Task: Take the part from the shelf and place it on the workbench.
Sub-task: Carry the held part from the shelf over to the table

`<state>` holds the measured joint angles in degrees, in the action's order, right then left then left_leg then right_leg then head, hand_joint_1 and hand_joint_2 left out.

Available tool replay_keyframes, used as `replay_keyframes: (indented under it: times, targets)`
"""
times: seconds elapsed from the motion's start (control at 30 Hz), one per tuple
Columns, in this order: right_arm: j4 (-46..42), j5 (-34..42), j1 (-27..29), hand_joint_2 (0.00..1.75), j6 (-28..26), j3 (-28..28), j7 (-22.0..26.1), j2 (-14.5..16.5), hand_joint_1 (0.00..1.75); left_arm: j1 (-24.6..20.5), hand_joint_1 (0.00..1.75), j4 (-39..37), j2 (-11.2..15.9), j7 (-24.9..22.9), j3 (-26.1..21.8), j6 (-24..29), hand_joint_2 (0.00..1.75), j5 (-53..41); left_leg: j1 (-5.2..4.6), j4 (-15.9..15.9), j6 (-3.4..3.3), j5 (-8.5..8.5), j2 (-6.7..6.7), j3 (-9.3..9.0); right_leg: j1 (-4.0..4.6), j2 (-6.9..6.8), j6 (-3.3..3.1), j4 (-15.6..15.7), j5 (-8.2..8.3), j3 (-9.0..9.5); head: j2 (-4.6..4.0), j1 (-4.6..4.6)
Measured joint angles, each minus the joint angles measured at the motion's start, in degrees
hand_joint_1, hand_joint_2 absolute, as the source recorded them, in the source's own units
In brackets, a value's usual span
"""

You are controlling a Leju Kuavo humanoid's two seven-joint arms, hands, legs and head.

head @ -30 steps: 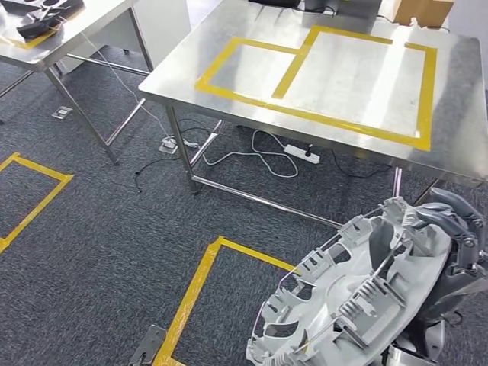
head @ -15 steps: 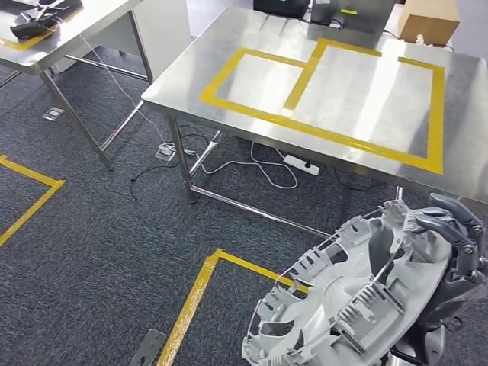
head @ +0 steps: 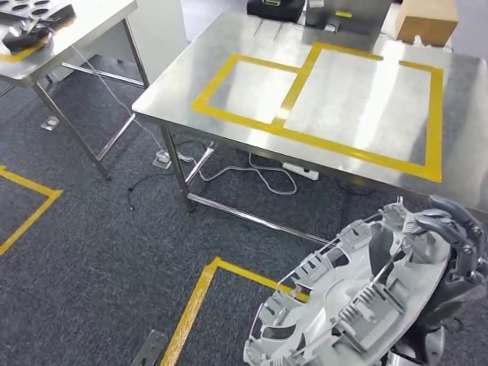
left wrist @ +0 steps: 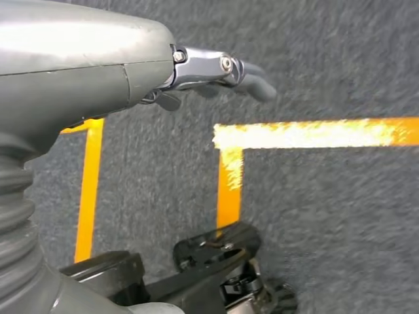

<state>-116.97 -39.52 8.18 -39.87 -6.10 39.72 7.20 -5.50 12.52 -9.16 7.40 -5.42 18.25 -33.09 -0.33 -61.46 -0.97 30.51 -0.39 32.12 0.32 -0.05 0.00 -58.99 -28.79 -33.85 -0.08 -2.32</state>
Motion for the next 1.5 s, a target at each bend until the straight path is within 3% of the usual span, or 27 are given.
replay_keyframes:
  times: [0.07,0.1,0.13,0.17,0.27,0.3,0.47,0.53,0.63,0.67,0.7,0.77,0.8,0.87,0.93,1.0,1.07,1.13,1.17,1.2,1.23,1.3,1.37,1.4,1.43,1.47,1.5]
  targets:
    - [0.04,-0.03,-0.04,1.75,0.0,0.1,0.01,0.17,1.75,0.0,0.0,0.0,-0.03,-0.01,0.0,0.05,1.75,-0.02,0.25,-6.76,1.04,2.55,0.06,2.99,-0.28,-0.03,-0.9,0.55,-0.01,1.56,-0.01,0.35]
    - [0.08,-0.06,-0.07,1.75,0.0,0.14,0.02,0.25,1.75,0.02,0.0,0.0,0.01,-0.01,0.0,0.08,1.75,-0.03,0.41,-10.67,1.44,4.05,0.07,5.38,-0.37,-0.04,-1.08,0.68,-0.43,2.14,-0.01,0.52]
    - [0.14,-0.06,-0.03,1.75,0.0,0.17,0.01,0.25,1.75,0.13,0.0,0.0,0.04,-0.01,0.0,0.07,1.75,-0.03,0.5,-12.44,1.56,4.46,0.07,6.89,-0.37,0.03,-1.04,0.68,-0.78,2.52,-0.01,0.57]
    - [0.19,-0.03,-0.02,1.75,0.0,0.2,-0.01,0.25,1.75,0.23,0.0,0.0,0.06,-0.01,0.0,0.07,1.75,-0.03,0.55,-12.61,1.57,3.84,0.08,7.68,-0.38,0.1,-0.98,0.67,-1.16,2.96,-0.01,0.55]
    - [0.27,0.63,-0.02,1.75,0.0,0.24,-0.13,0.27,1.75,0.33,0.0,-0.02,0.1,-0.01,-0.01,0.06,1.75,-0.03,0.48,-4.24,1.15,-2.65,0.11,5.68,-0.39,0.16,-0.5,0.71,-2.58,4.84,-0.01,0.55]
    - [0.29,1.0,-0.05,1.75,0.0,0.21,-0.24,0.27,1.75,0.29,0.0,-0.05,0.11,-0.01,-0.03,0.06,1.75,-0.03,0.33,-1.29,0.97,-3.67,0.16,4.92,-0.38,0.15,-0.17,0.74,-2.99,5.24,-0.01,0.61]
    - [0.3,2.55,-0.1,1.75,-0.02,-0.11,-1.03,0.27,1.75,0.49,0.0,-0.11,0.12,-0.16,-0.17,0.15,1.75,-0.17,0.02,1.85,-0.81,-3.8,0.37,3.36,-0.4,0.13,1.75,-0.24,-3.73,5.27,-0.01,0.35]
    - [0.28,2.92,-0.24,1.75,-0.02,-0.23,-1.12,0.27,1.75,0.33,0.0,-0.11,0.07,-0.16,-0.23,0.2,1.75,-0.39,0.19,2.22,-1.46,-3.51,0.66,2.54,-0.48,0.12,2.25,-4.7,-5.5,2.57,-0.01,0.18]
    - [0.31,3.01,-0.11,1.75,-0.02,-0.26,-1.19,0.27,1.75,0.3,0.0,-0.11,0.04,-0.16,-0.3,0.22,1.75,-0.56,0.08,2.23,-1.83,-2.56,1.46,1.69,-0.51,0.11,2.8,-14.47,-8.86,-4.47,-0.01,0.06]
    - [0.31,3.0,-0.05,1.75,-0.02,-0.26,-1.2,0.27,1.75,0.35,0.0,-0.11,0.04,-0.16,-0.34,0.22,1.75,-0.58,0.03,2.23,-1.82,-2.13,1.81,1.21,-0.5,0.08,2.81,-15.23,-8.38,-5.86,-0.01,0.05]
    - [0.32,2.99,-0.03,1.75,-0.02,-0.26,-1.21,0.27,1.75,0.39,0.0,-0.11,0.04,-0.16,-0.39,0.22,1.75,-0.62,-0.01,2.23,-1.8,-1.64,2.21,0.57,-0.48,-0.06,2.67,-13.92,-6.6,-6.24,-0.01,0.04]
    - [0.32,2.96,-0.05,1.75,-0.02,-0.26,-1.17,0.27,1.75,0.41,0.0,-0.13,-0.02,-0.16,-0.56,0.23,1.75,-0.67,-0.1,2.27,-1.66,-0.57,3.11,-0.84,-0.23,-1.56,2.04,-7.22,-0.99,-4.7,-0.01,0.03]
    - [0.32,2.95,-0.1,1.75,-0.02,-0.26,-1.15,0.27,1.75,0.42,0.0,-0.14,-0.08,-0.16,-0.68,0.24,1.75,-0.69,-0.23,2.28,-1.47,-0.09,3.58,-1.44,0.08,-2.84,1.7,-3.98,0.59,-3.88,-0.01,0.08]
    - [0.31,2.92,-0.17,1.75,-0.02,-0.27,-1.07,0.27,1.75,0.47,0.0,-0.17,-0.15,-0.17,-0.9,0.31,1.75,-0.7,-0.53,2.32,-0.85,0.67,4.69,-2.18,0.62,-4.36,0.89,-0.91,1.58,-2.94,-0.01,0.19]
    - [0.3,2.85,-0.12,1.75,-0.02,-0.25,-1.03,0.27,1.75,0.44,0.0,-0.17,-0.22,-0.17,-1.02,0.39,1.75,-0.71,-0.68,2.13,-0.2,1.07,5.5,-2.79,0.49,-3.16,0.17,-0.29,1.77,-2.3,-0.01,0.18]
    - [0.3,2.8,-0.15,1.75,-0.02,-0.25,-1.01,0.27,1.75,0.28,0.0,-0.17,-0.26,-0.16,-1.08,0.43,1.75,-0.72,-0.48,0.34,0.39,1.9,4.01,-2.52,-0.02,-1.71,-0.22,0.15,1.95,-1.5,-0.01,0.21]
    - [0.31,2.8,-0.26,1.75,-0.02,-0.3,-0.97,0.27,1.75,0.16,0.0,-0.17,-0.24,-0.16,-1.15,0.44,1.75,-0.73,-0.07,-5.23,1.07,4.45,1.67,0.21,-0.37,-0.36,-0.52,0.35,1.84,-0.96,-0.01,0.29]
    - [0.32,2.8,-0.22,1.75,-0.02,-0.34,-0.97,0.27,1.75,0.29,0.0,-0.17,-0.2,-0.16,-1.22,0.44,1.75,-0.72,0.32,-11.73,1.6,7.13,0.95,4.26,-0.49,1.28,-0.71,0.34,1.6,-0.73,-0.01,0.29]
    - [0.32,2.81,-0.18,1.75,-0.02,-0.34,-0.97,0.27,1.75,0.38,0.0,-0.17,-0.18,-0.16,-1.24,0.44,1.75,-0.71,0.46,-13.05,1.75,7.18,0.92,5.56,-0.5,2.11,-0.72,0.34,1.48,-0.58,-0.01,0.26]
    - [0.32,2.81,-0.16,1.75,-0.02,-0.34,-0.97,0.27,1.75,0.43,0.0,-0.17,-0.17,-0.16,-1.25,0.44,1.75,-0.7,0.6,-12.38,1.82,5.93,0.86,5.97,-0.54,2.98,-0.66,0.33,1.35,-0.35,-0.01,0.28]
    - [0.32,2.81,-0.14,1.75,-0.02,-0.34,-0.96,0.27,1.75,0.44,0.0,-0.17,-0.16,-0.16,-1.25,0.44,1.75,-0.71,0.73,-9.59,1.86,3.43,0.54,5.39,-0.59,3.81,-0.53,0.33,1.21,-0.06,-0.01,0.26]
    - [0.32,2.81,-0.17,1.75,-0.02,-0.35,-0.91,0.27,1.75,0.44,0.0,-0.2,-0.15,-0.16,-1.26,0.44,1.75,-0.76,1.06,-2.4,1.8,-1.12,-1.72,3.41,-0.74,5.31,-0.12,0.3,0.96,0.32,-0.01,0.26]
    - [0.34,2.81,-0.21,1.75,-0.02,-0.36,-0.87,0.27,1.75,0.51,0.0,-0.24,-0.13,-0.16,-1.28,0.45,1.75,-0.85,1.12,1.3,1.37,-2.33,-3.75,2.45,-0.94,6.63,0.55,0.26,0.87,0.1,-0.01,0.29]
    - [0.35,2.8,-0.19,1.75,-0.02,-0.37,-0.86,0.27,1.75,0.56,0.0,-0.26,-0.11,-0.17,-1.3,0.45,1.75,-0.87,1.0,1.57,1.03,-2.1,-3.83,2.4,-1.08,7.25,0.97,0.3,0.91,-0.06,-0.01,0.29]
    - [0.35,2.79,-0.16,1.75,-0.02,-0.35,-0.86,0.27,1.75,0.56,0.0,-0.25,-0.1,-0.17,-1.31,0.46,1.75,-0.88,0.94,1.73,0.64,-2.45,-3.34,2.22,-1.15,7.85,1.42,0.42,0.94,-0.26,-0.01,0.28]
    - [0.34,2.78,-0.07,1.75,-0.02,-0.34,-0.85,0.27,1.75,0.47,0.0,-0.25,-0.12,-0.17,-1.33,0.49,1.75,-0.9,0.96,1.98,0.21,-2.84,-2.65,1.98,-1.2,7.62,1.79,0.33,0.78,-0.47,-0.01,0.25]
    - [0.33,2.78,-0.08,1.75,-0.03,-0.32,-0.82,0.27,1.75,0.3,0.0,-0.25,-0.16,-0.17,-1.34,0.52,1.75,-0.94,1.04,2.24,-0.17,-2.97,-2.02,1.78,-1.14,6.54,2.06,-0.36,0.25,-0.98,-0.01,0.12]
